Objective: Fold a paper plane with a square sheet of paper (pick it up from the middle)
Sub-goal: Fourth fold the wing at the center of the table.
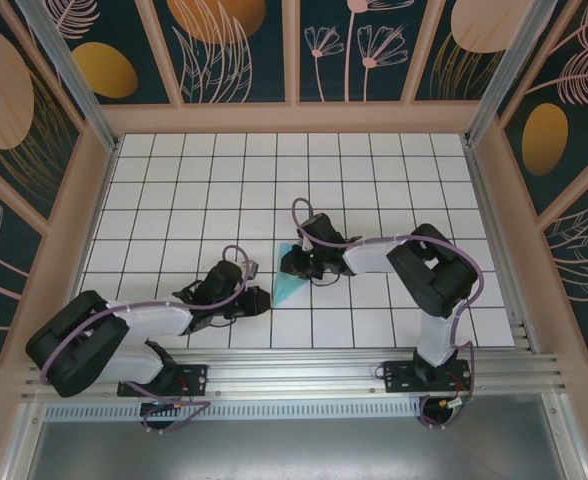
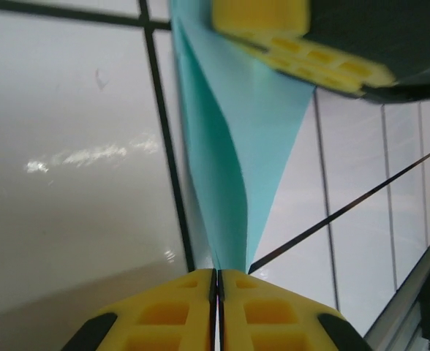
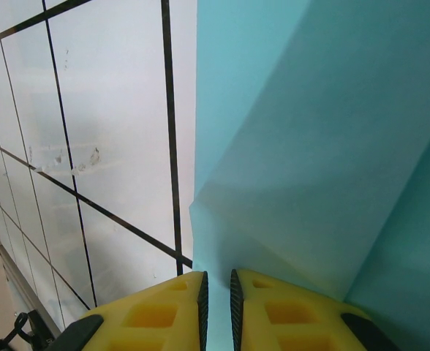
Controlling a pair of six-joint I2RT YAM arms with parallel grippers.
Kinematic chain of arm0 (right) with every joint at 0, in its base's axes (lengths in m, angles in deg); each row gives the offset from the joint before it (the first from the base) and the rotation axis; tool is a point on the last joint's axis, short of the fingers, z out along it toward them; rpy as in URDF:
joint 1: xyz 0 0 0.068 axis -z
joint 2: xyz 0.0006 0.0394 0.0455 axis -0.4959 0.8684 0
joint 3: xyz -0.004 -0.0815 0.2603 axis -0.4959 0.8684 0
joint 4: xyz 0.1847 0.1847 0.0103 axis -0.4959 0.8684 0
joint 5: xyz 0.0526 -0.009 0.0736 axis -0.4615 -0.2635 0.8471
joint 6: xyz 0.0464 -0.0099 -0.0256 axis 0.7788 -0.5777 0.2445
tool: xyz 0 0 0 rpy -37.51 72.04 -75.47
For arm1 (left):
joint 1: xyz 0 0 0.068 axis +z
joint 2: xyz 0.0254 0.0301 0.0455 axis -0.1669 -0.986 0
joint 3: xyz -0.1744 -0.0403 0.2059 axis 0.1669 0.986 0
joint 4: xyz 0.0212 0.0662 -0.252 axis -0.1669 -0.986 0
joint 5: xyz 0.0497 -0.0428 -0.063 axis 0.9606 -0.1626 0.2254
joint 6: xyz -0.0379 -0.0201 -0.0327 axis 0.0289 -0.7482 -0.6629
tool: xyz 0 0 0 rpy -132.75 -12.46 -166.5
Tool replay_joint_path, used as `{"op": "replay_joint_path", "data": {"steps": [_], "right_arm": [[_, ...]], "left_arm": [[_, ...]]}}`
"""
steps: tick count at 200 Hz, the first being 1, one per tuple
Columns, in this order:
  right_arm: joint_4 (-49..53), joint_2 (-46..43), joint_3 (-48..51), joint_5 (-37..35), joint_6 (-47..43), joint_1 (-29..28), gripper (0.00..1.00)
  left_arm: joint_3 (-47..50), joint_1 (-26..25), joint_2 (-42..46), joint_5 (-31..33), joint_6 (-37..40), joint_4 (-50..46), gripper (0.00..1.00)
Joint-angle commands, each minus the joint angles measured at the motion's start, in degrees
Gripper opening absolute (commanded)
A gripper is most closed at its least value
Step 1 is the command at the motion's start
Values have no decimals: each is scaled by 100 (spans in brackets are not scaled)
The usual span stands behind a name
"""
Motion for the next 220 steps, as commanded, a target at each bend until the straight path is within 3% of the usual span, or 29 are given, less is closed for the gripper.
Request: {"op": "replay_joint_path", "data": {"steps": [1, 105, 158, 199, 220], "right_arm": [[628, 418, 141, -448, -124, -130, 21], [564, 456, 156, -448, -75, -165, 21], [549, 484, 197, -462, -63, -175, 21], [535, 516, 191, -450, -55, -183, 21], [502, 551, 185, -432, -41, -184, 21]], "left_arm": [[-411, 18, 240, 278, -10, -251, 14], [-1110, 23, -1200, 75, -422, 330, 13], [-1289, 20, -1442, 33, -305, 158, 15], [-1406, 19, -864, 312, -194, -231, 17], [-1414, 20, -860, 161, -169, -203, 17]]}}
